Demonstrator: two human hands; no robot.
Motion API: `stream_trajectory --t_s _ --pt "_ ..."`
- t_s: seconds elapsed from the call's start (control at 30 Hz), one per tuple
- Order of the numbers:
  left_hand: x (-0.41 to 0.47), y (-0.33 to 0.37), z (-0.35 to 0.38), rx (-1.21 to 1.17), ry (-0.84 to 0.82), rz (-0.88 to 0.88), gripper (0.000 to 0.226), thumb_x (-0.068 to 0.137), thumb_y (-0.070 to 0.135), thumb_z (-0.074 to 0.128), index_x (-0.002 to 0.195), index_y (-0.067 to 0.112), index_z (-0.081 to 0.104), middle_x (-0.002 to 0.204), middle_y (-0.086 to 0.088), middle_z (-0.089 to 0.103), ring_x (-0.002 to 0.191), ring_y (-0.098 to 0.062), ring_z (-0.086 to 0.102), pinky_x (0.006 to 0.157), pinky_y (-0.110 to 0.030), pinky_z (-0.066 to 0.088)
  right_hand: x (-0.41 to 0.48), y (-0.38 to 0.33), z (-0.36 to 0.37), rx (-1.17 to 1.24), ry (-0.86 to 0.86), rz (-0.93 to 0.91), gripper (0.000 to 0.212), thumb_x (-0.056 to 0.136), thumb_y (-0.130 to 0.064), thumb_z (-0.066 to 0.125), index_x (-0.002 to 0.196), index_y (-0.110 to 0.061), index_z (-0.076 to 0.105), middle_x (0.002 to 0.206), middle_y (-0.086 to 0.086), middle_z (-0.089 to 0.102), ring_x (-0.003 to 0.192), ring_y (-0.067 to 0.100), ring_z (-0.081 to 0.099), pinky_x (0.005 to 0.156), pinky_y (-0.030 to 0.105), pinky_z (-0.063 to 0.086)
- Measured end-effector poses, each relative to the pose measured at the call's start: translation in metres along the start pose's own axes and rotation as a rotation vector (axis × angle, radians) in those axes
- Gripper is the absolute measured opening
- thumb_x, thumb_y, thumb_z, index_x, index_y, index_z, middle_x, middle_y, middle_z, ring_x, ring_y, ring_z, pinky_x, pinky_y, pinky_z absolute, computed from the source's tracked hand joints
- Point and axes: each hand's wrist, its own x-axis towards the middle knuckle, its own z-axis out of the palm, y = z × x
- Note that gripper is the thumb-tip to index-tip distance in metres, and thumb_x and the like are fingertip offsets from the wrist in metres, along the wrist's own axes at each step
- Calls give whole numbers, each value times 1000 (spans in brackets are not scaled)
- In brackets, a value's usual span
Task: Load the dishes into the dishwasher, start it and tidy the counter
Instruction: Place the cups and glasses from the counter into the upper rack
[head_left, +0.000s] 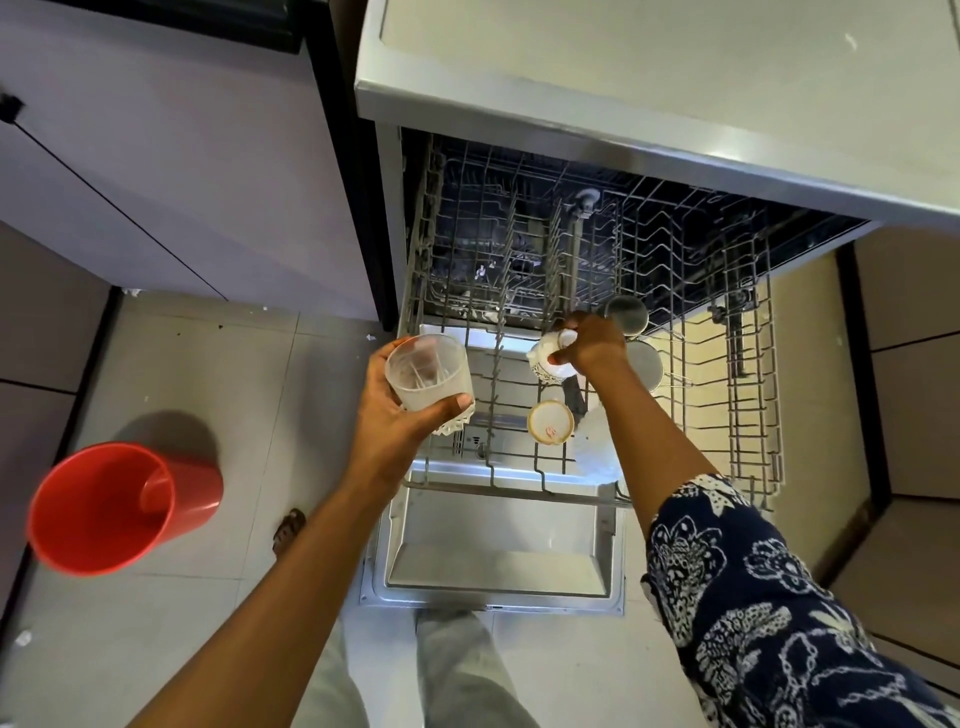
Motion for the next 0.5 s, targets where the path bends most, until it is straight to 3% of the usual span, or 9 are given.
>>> stream_trajectory --t_s 0.17,0.3,0.5 --pt "4 0 -2 -2 -4 -2 80 47 29 86 117 30 46 114 8 59 99 -3 62 72 -16 52 7 8 -24 54 170 17 57 75 -39 75 123 -17 52 124 8 59 112 28 57 89 32 46" --pt "10 0 -1 7 -1 -9 82 46 36 84 119 32 46 116 7 59 105 -11 60 78 -23 54 3 -2 -13 -51 68 6 60 81 -40 70 130 -16 46 129 10 55 114 28 56 87 32 48" --pt "14 -2 -1 13 1 -10 82 46 37 84 119 33 46 118 5 58 109 -15 59 83 -29 54 6 -8 2 0 84 -17 62 75 -31 77 129 -14 51 124 11 60 112 29 58 88 34 49"
